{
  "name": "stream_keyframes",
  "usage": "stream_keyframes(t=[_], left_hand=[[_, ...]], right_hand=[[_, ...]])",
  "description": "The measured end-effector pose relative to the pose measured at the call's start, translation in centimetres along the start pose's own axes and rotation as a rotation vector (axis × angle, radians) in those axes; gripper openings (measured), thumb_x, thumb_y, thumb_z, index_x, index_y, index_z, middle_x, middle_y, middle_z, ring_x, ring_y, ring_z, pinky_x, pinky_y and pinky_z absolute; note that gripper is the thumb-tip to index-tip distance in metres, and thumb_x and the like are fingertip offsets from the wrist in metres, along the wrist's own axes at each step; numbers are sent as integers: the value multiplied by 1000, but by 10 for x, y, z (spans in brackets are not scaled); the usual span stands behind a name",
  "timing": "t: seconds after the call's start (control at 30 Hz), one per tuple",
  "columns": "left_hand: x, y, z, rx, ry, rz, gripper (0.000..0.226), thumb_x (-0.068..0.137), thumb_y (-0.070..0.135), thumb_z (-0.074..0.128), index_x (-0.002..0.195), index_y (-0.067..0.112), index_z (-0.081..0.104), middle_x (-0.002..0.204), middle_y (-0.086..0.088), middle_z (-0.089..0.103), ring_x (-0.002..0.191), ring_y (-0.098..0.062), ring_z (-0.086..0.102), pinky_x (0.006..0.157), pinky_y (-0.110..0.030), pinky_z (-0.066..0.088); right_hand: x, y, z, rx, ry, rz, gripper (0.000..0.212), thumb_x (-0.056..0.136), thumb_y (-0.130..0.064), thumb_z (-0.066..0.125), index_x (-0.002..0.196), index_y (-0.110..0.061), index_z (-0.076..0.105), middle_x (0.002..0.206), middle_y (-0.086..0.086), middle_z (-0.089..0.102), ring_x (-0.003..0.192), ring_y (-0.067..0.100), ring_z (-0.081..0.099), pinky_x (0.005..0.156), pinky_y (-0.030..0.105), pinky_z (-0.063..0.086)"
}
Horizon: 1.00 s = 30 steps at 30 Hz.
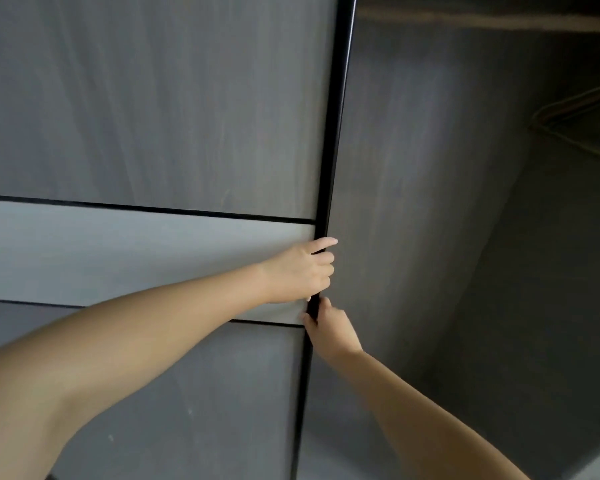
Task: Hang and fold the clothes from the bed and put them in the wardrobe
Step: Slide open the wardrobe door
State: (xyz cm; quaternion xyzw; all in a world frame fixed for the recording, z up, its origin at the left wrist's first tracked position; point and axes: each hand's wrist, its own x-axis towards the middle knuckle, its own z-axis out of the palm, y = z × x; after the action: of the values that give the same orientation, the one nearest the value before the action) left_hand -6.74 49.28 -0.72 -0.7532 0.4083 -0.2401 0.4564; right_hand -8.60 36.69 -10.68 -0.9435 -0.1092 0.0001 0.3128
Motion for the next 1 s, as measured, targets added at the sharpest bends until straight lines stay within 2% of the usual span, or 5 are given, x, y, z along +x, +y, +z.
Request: stream_keyframes(t=[0.2,0.4,0.57,0.87,1.0], left_hand=[[-36,-3,7,-52,-34,-64,16,59,30,80,65,23,67,64,9,59,74,-17,59,106,-40,39],[-67,-3,26,-32,-15,-106,6,69,22,71,72,18,69,70,6,62,80,-19,59,112,-43,24],[-88,-2,38,-23,-3,-138,9,76,14,60,75,15,69,72,4,61,83,-21,59,115,-44,20],[-100,0,44,-19,-62,-180,21,80,0,54,78,15,70,76,3,64,87,-22,59,114,-45,29],[-101,-2,44,-38,-10,-170,10,78,9,62,79,14,70,76,2,63,87,-22,59,114,-45,30]], right_hand=[[8,-37,21,-98,-54,-64,29,101,-29,37,110,-3,45,104,18,64,93,35,63,62,29,36],[16,-64,40,-569,-182,-240,48,100,-5,33,146,1,20,144,27,32,115,29,54,61,28,40],[26,-74,57,-944,-157,-467,55,98,-2,31,148,5,11,146,34,25,119,26,51,57,24,33],[19,-88,64,-1382,-109,-715,54,100,-2,35,147,10,11,153,32,14,140,41,27,104,29,37],[22,-87,64,-1010,-169,-541,50,101,-3,32,147,5,16,148,31,26,126,33,46,71,24,43]])
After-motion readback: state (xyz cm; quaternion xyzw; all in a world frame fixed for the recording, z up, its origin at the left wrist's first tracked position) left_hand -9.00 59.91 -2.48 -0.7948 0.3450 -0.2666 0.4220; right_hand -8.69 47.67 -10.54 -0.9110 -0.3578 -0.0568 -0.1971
